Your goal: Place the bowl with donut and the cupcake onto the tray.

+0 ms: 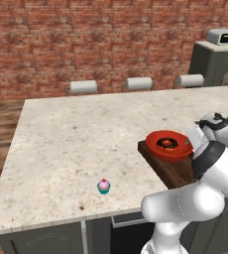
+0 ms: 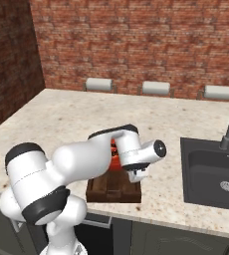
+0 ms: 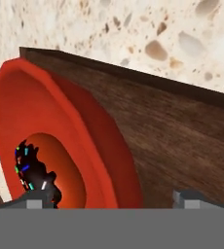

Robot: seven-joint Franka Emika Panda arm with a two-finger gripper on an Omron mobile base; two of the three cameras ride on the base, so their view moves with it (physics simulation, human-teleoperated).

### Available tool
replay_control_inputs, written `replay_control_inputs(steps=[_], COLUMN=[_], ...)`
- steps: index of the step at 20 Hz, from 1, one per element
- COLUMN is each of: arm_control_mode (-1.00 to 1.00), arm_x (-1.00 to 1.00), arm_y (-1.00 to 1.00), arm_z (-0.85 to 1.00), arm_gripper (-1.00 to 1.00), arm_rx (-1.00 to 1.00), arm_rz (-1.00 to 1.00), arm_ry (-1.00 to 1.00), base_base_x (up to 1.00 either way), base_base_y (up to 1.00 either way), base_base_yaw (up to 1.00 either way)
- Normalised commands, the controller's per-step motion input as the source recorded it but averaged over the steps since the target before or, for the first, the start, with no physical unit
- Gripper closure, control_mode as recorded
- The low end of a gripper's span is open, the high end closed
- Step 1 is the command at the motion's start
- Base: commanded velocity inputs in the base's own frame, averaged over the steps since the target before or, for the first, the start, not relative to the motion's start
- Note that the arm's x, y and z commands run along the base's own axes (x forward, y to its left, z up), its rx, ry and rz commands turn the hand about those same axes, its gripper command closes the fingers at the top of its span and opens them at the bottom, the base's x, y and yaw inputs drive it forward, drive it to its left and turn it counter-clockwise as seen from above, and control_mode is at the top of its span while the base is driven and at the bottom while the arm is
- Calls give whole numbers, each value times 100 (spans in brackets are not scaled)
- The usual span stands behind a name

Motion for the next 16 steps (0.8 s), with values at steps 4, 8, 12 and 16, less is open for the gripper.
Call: replay_control_inputs(steps=[4, 8, 12, 16], arm_control_mode=[-100, -100, -100, -100], arm_x=[-6, -20, -30, -17], arm_y=[0, 0, 6, 37], arm_z=[48, 57, 45, 24], arm_gripper=[-100, -100, -100, -100], arm_rx=[-1, -4, -7, -5], arm_rz=[0, 0, 1, 13], arm_ry=[1, 5, 7, 0], base_base_x=[0, 0, 0, 0], base_base_y=[0, 0, 0, 0], base_base_yaw=[0, 0, 0, 0])
